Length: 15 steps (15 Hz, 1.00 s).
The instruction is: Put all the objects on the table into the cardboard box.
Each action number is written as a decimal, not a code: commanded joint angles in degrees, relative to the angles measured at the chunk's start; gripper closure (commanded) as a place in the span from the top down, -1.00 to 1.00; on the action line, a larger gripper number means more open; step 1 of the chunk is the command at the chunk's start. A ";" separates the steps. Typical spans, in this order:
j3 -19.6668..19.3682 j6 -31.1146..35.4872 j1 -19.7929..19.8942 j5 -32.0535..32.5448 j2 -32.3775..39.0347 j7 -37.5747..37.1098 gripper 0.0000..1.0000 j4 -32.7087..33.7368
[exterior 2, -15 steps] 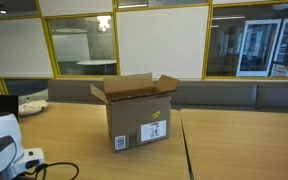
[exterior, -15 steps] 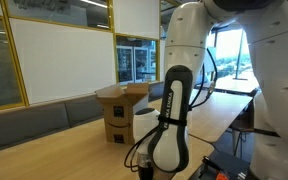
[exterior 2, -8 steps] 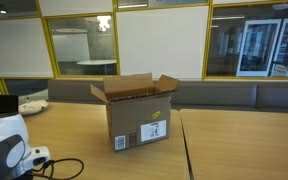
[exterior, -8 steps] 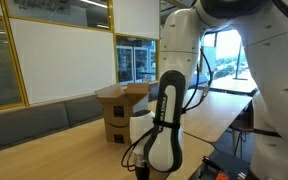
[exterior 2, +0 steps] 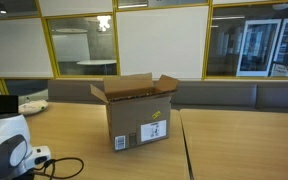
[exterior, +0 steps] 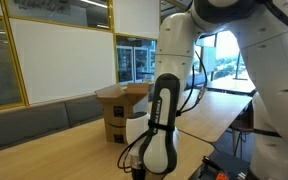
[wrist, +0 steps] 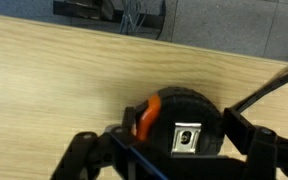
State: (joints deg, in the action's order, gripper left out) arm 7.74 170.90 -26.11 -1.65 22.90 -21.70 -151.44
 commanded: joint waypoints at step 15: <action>-23.30 -0.90 -11.00 10.29 -13.51 -10.09 0.05 -2.57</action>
State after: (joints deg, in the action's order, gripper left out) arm -7.85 170.90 -32.82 2.75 17.09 -25.90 -151.50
